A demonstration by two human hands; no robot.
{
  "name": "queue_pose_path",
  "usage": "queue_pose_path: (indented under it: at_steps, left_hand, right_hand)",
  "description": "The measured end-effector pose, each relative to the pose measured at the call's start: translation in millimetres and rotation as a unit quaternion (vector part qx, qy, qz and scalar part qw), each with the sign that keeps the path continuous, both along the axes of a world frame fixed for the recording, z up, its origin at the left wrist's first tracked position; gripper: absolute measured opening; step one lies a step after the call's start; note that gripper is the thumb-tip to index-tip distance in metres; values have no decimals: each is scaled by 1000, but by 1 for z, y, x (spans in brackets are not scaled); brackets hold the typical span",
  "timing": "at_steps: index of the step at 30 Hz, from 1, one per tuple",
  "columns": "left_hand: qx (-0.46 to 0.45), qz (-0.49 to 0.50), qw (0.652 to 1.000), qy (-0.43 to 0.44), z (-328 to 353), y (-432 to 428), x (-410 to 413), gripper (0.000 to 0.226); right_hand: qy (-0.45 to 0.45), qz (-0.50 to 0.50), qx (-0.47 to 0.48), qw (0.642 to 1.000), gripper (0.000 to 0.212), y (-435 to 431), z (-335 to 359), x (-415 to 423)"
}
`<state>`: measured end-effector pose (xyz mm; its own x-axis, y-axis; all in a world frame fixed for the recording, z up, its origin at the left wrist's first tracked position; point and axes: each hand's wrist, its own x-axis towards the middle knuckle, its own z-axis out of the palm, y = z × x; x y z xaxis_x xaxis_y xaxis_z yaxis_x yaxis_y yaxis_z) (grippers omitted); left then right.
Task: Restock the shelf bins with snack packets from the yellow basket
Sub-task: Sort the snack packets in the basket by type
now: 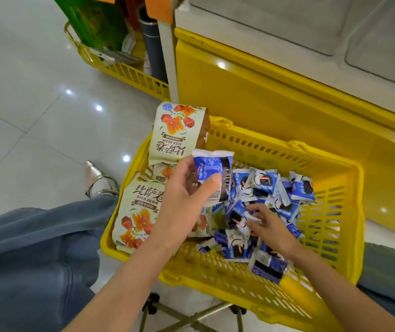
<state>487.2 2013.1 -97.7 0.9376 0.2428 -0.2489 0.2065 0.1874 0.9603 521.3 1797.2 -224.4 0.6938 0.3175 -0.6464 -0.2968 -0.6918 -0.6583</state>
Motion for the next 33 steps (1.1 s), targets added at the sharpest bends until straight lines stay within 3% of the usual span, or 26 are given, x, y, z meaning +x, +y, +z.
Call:
queue_pose_path:
  at_steps: [3, 7, 11, 14, 16, 18, 21, 23, 26, 29, 31, 33]
  left_hand:
    - [19, -56, 998, 36, -18, -24, 11, 38]
    - [51, -100, 991, 75, -54, -57, 35, 29]
    - [193, -179, 958, 110, -97, -76, 69, 45]
    - [233, -221, 938, 128, -118, -84, 82, 50]
    - [254, -224, 934, 112, -126, -85, 84, 49]
    - [349, -194, 914, 66, -131, -82, 77, 43]
    - [409, -149, 899, 31, -143, -73, 51, 22]
    - [376, -237, 890, 104, -154, -71, 29, 18]
    - [317, -462, 795, 232, -169, -76, 4, 39]
    - [354, -530, 733, 238, -169, -80, 0, 42]
    - [375, -526, 727, 235, -167, -77, 3, 40]
    - [359, -495, 758, 228, -161, -73, 6, 35]
  right_hand:
    - [-38, 4, -56, 998, 25, -37, 3, 12]
    - [-83, 2, -137, 987, 27, -62, -5, 20]
    - [-117, 77, -282, 949, 33, -59, -9, 24]
    - [-150, 143, -337, 918, 42, -52, -5, 24]
    - [-229, 168, -321, 903, 53, -49, -5, 18]
    - [-266, 189, -250, 912, 54, -45, -7, 11]
    - [-187, 242, -163, 938, 48, -35, -12, 2]
    - [-101, 248, -137, 954, 44, -28, -16, -3]
    - [-42, 265, -133, 954, 55, -25, -22, -12]
    - [-22, 259, -136, 956, 63, -29, -25, -19]
    - [-17, 259, -137, 956, 63, -32, -28, -22]
    - [-1, 228, -112, 967, 61, -33, -30, -24]
